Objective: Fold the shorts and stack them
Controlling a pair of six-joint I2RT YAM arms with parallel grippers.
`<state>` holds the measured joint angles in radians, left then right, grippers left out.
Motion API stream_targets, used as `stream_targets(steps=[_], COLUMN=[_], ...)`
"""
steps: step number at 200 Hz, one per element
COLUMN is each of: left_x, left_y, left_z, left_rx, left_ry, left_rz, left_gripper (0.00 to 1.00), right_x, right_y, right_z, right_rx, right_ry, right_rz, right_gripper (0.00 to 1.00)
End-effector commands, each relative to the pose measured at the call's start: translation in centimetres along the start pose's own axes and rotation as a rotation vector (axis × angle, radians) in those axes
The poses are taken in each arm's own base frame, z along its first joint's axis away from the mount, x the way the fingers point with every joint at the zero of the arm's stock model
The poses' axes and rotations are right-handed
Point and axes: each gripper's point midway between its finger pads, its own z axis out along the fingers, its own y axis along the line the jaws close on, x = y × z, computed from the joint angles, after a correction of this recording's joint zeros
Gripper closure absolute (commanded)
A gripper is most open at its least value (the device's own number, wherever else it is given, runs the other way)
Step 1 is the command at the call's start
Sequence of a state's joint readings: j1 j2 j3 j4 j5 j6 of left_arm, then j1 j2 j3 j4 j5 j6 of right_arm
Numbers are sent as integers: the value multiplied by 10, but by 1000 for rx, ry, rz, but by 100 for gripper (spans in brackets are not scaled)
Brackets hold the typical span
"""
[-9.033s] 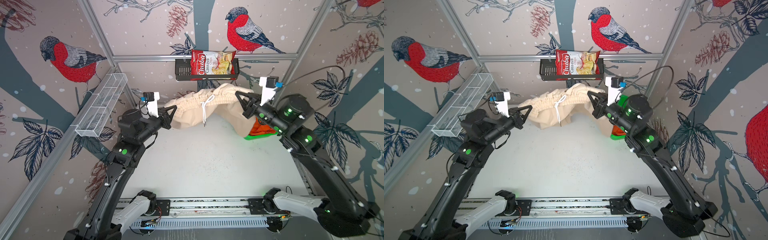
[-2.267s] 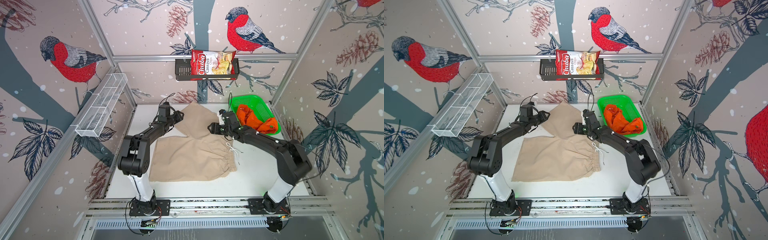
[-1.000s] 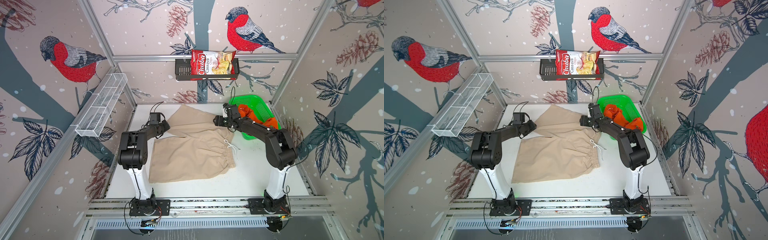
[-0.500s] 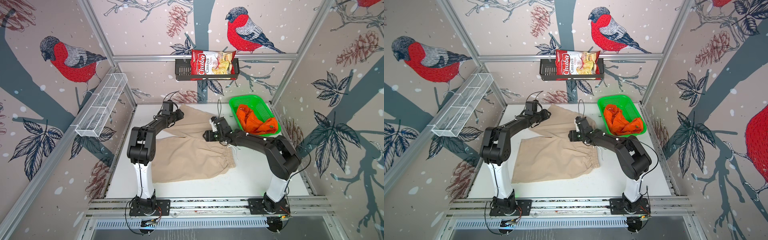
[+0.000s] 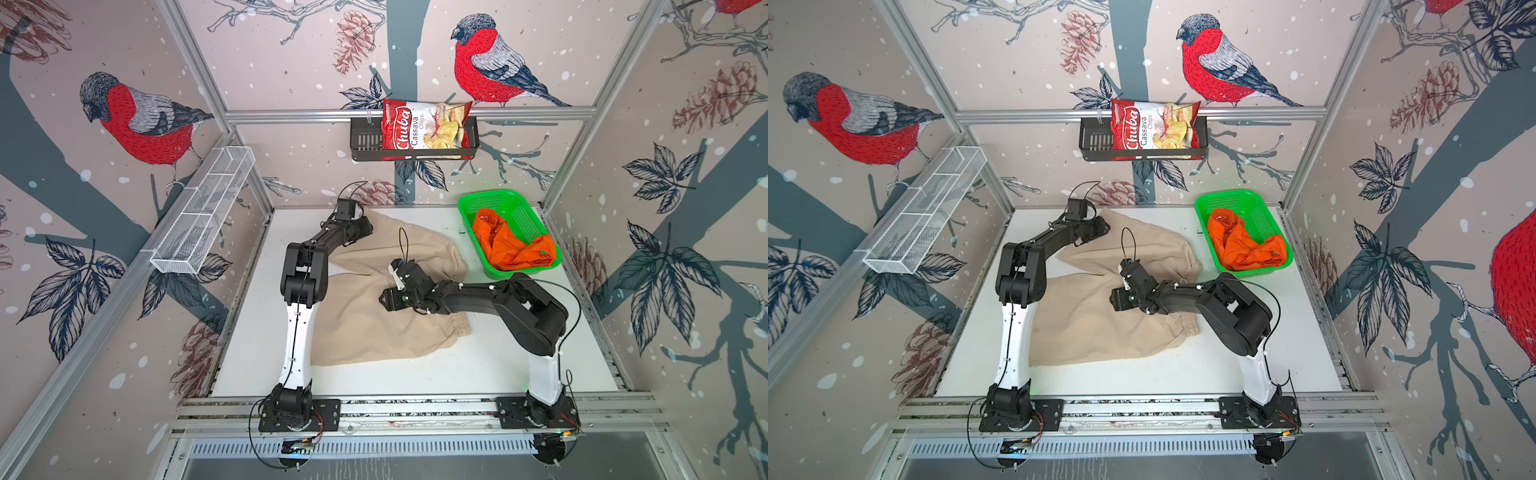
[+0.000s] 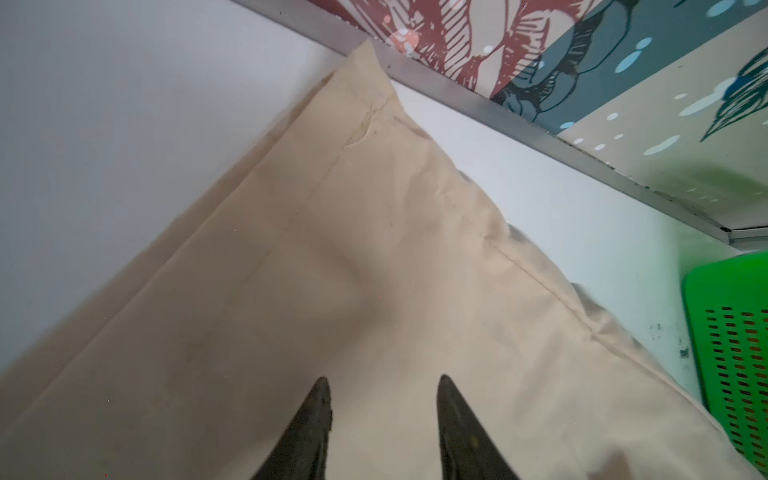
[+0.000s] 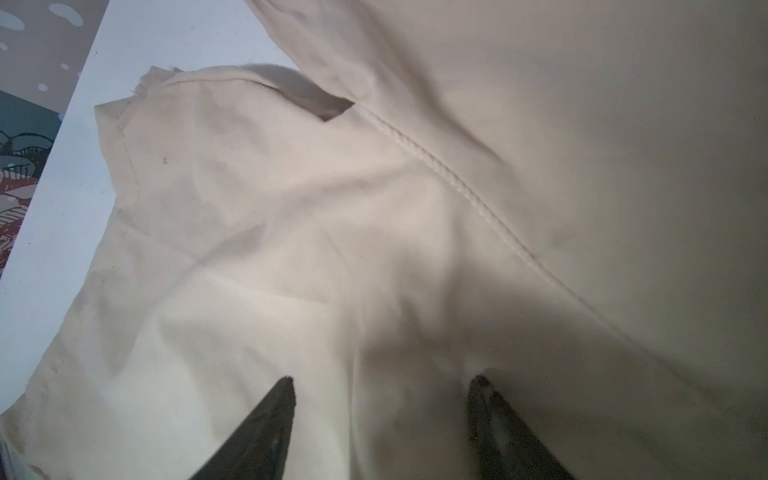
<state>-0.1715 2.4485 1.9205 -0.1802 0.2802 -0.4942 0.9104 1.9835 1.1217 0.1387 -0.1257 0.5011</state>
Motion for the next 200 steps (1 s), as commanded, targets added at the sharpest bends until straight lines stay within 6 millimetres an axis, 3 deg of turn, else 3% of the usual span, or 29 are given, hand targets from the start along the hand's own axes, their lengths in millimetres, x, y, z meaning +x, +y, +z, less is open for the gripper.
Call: stream_targets(steps=[1,41,67,80,97,133,145,163,183,200], left_x=[5,5,-4,-10,-19,-40,-32,-8,33,76], left_y=[15,33,32,25,8,-41,-56,-76,-87,-84], left_z=[11,27,28,21,3,-68,-91,-121,-139,-144], left_rx=[-42,-56,-40,-22,10,67,89,139,185,200], left_ry=[23,35,29,21,-2,-97,-113,-127,-97,-44], left_rz=[-20,-77,-82,-73,-53,31,58,75,75,57], left_gripper=[58,59,59,58,56,52,52,52,52,52], right_x=[22,69,82,71,41,-34,-47,-48,-29,-4], right_y=[-7,-17,-17,-13,-1,25,23,9,-18,-45], right_z=[2,-5,-7,-10,-19,-68,-90,-119,-144,-161], right_rx=[25,50,50,42,9,-76,-89,-117,-119,-73], right_ry=[32,95,111,81,18,-136,-171,-187,-161,-129], right_rz=[24,50,58,47,28,10,32,100,194,257], right_gripper=[33,33,32,31,29,29,29,30,30,30])
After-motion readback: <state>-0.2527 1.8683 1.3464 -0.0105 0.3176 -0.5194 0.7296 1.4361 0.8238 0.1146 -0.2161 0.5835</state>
